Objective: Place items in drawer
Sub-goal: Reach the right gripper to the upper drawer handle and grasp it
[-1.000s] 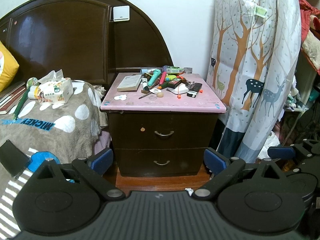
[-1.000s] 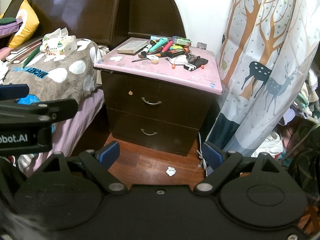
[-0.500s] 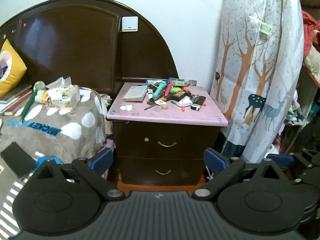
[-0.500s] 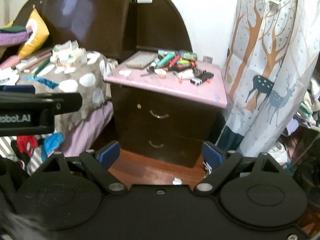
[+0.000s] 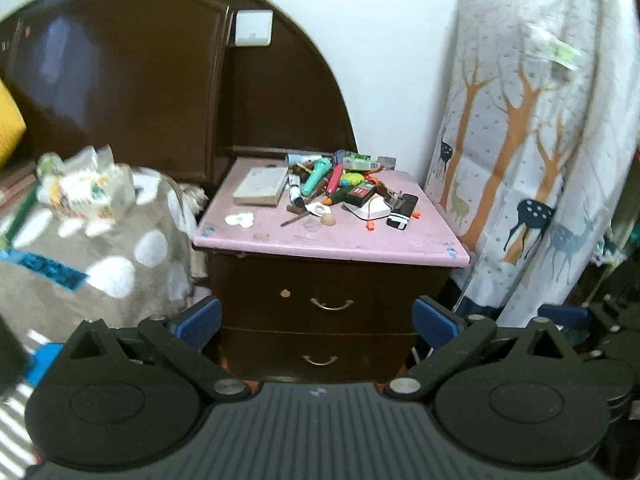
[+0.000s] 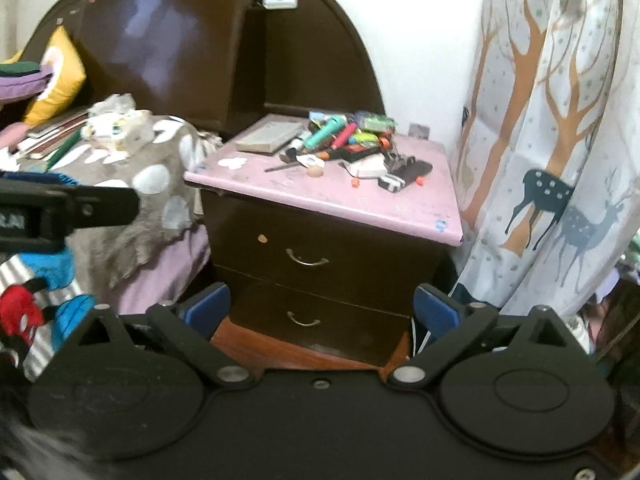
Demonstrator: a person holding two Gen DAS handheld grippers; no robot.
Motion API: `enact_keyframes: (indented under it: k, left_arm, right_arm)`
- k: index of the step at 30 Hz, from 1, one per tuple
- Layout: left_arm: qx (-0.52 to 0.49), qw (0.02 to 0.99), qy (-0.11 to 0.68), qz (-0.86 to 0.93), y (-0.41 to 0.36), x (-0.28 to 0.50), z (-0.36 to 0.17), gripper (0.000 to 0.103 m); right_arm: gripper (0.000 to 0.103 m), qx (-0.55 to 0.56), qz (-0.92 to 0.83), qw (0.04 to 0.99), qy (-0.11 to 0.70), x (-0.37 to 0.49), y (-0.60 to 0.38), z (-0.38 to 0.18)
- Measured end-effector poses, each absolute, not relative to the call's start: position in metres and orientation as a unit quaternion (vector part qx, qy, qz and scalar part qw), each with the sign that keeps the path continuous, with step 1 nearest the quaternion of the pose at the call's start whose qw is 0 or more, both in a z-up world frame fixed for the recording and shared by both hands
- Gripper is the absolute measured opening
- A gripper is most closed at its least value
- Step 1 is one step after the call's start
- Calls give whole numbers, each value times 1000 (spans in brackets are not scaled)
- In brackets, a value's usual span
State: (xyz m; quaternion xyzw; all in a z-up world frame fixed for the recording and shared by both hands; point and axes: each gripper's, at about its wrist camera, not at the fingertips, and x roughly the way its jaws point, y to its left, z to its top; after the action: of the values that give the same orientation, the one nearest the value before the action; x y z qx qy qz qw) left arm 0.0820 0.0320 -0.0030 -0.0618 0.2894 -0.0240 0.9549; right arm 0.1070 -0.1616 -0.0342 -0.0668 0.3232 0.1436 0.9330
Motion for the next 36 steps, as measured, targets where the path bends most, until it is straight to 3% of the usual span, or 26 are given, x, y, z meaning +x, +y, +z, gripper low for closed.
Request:
enact_keyframes:
  k: [9,21,32,34,35,36]
  left_arm:
    - [-61,954,291,-34,48,147,-33,103]
    - [-79,962,259,-40,68,191,-96,103]
    - [-89,955,283,-23,101,217,-134,103]
    - [-101,953,286,-16,109,219,-137,103]
    - [-109,951,288,-13,114,220,-138,103]
    - [-119,950,290,-12,118,221,-140,103]
  right_arm:
    - [100,-81,163,920,347,187,-146,-60]
    - [98,-215,205,895,332,238,-104,-118]
    - [97,-436,271,810,284,268,-59,-208]
    - [82,-469,285,790,274,272,-50,-221]
    - [47,-484,289,779,275,276,-46,-228]
    - [34,-499,293,768,275,280,-42,-236]
